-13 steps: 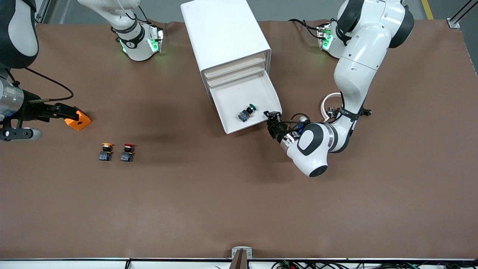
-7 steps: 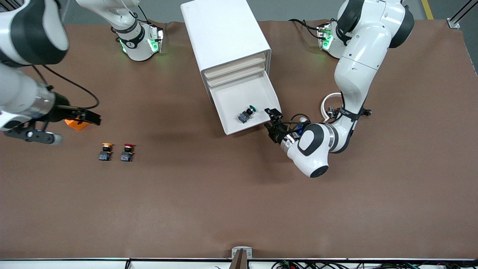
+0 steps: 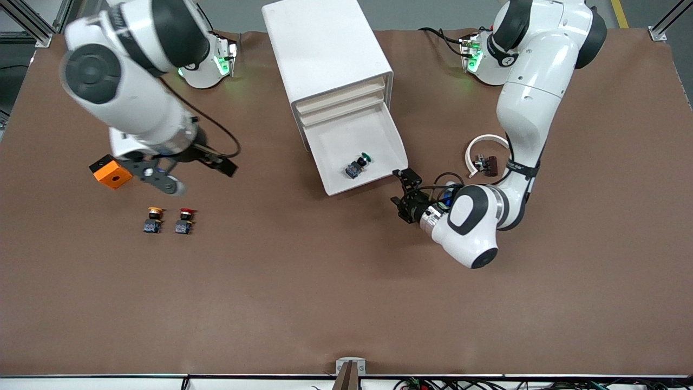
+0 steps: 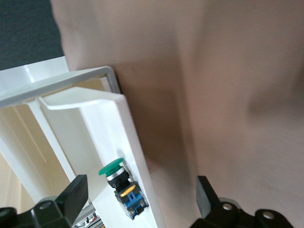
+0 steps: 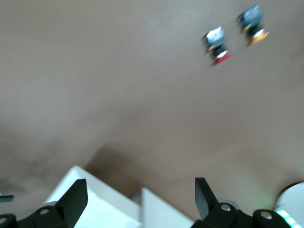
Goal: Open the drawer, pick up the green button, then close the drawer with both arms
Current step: 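Release the handle with the left gripper while the right gripper reaches the drawer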
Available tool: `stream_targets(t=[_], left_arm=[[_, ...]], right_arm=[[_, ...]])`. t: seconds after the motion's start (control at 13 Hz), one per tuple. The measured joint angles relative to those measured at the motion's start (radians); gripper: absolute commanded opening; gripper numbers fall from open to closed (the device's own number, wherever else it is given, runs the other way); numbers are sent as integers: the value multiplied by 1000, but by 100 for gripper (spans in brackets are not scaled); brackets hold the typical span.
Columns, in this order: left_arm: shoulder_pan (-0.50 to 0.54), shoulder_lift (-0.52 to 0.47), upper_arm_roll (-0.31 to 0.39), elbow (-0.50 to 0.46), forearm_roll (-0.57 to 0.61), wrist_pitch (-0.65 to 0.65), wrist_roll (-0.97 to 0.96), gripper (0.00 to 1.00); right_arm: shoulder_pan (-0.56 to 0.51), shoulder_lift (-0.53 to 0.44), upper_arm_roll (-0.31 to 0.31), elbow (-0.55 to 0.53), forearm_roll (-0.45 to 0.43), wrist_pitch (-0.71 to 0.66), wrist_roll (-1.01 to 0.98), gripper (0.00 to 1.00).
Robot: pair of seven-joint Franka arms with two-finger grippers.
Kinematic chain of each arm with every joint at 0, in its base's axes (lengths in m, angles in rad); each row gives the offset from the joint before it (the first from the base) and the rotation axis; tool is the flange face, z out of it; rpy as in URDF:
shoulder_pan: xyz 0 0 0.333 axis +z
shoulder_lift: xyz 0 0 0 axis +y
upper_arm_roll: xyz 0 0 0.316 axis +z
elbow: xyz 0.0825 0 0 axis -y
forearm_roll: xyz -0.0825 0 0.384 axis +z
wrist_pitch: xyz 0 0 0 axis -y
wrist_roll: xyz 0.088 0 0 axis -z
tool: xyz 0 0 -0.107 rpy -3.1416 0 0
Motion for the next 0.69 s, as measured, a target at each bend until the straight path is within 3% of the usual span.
stream_targets(t=[0.31, 0.69], left_arm=[[6, -30, 41, 17, 70, 0, 266, 100], [36, -110, 46, 20, 206, -3, 773, 100]], right_arm=[[145, 78, 0, -45, 3, 193, 271, 100], [284, 181, -1, -66, 2, 366, 513, 100]])
